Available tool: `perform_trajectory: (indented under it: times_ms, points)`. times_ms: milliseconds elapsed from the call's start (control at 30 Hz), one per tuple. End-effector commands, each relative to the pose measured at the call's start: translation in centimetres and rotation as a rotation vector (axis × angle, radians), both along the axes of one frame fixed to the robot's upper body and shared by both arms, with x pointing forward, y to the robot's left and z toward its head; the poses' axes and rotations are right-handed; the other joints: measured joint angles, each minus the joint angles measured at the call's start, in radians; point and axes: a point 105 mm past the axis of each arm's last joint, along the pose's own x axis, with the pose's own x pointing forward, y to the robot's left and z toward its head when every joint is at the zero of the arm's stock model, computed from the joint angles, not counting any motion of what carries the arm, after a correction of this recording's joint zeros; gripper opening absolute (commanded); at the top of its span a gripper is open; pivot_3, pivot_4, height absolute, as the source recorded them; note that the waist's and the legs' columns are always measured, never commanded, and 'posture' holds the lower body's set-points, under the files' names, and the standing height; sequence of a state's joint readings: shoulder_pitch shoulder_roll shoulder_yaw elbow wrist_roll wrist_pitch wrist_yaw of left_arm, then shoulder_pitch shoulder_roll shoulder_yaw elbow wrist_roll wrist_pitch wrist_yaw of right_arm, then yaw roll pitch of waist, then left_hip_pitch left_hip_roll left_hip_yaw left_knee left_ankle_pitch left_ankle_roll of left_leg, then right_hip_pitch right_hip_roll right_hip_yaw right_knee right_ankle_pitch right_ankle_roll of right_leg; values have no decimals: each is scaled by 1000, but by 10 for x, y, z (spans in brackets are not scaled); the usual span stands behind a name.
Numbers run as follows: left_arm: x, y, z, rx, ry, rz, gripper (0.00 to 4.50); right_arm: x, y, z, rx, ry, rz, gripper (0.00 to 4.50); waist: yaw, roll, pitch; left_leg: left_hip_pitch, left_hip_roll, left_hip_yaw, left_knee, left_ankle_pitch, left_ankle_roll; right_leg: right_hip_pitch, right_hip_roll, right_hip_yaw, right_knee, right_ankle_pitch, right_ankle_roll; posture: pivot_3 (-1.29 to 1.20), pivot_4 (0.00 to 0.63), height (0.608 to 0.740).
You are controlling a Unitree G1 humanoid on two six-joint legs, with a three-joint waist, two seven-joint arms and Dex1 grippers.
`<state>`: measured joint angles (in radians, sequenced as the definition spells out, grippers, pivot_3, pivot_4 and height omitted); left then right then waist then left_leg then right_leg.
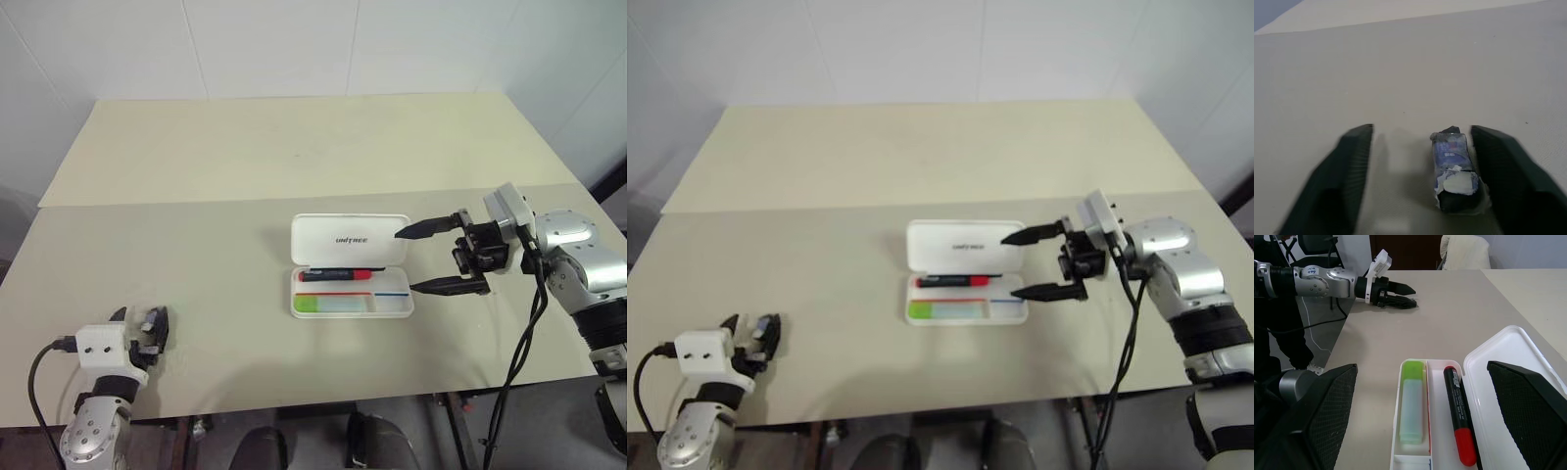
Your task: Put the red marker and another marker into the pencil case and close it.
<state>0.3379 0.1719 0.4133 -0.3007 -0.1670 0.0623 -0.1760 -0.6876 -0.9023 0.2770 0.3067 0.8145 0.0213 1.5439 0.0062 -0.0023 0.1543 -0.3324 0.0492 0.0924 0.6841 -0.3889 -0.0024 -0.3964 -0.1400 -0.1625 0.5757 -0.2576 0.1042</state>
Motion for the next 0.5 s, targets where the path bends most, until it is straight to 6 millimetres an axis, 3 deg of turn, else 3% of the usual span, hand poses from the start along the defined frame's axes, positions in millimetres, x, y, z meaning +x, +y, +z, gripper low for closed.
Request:
perform_trajectory:
  times_ms: [33, 167, 367, 500]
  points:
    - [-4, -5, -14, -21, 64, -6, 1798, -10, -2, 10, -1, -41, 78, 4500, 1, 0, 0, 0, 0, 0, 0, 0, 0, 0, 0, 0, 0, 0, 0, 0, 150, 740]
    - [-2, -6, -12, -32, 61, -9, 458, -9, 0, 12, 0, -46, 83, 4500, 6, 1, -1, 0, -1, 0, 0, -1, 1, 0, -2, -1, 0, 0, 0, 0, 150, 740]
    - [11, -10, 5, -43, -6, -52, 385, -5, -1, 11, -9, -54, 65, 4500, 20, 1, -1, 0, -1, 1, 0, -1, 1, 0, -2, -3, 0, 0, 0, 0, 150, 740]
    - [33, -36, 60, 0, -153, -266, 385, 1, -12, 9, -30, -71, 8, 4500, 24, 1, 0, -3, -1, 1, 3, 0, 1, 0, -1, -6, 0, 0, 0, 0, 150, 740]
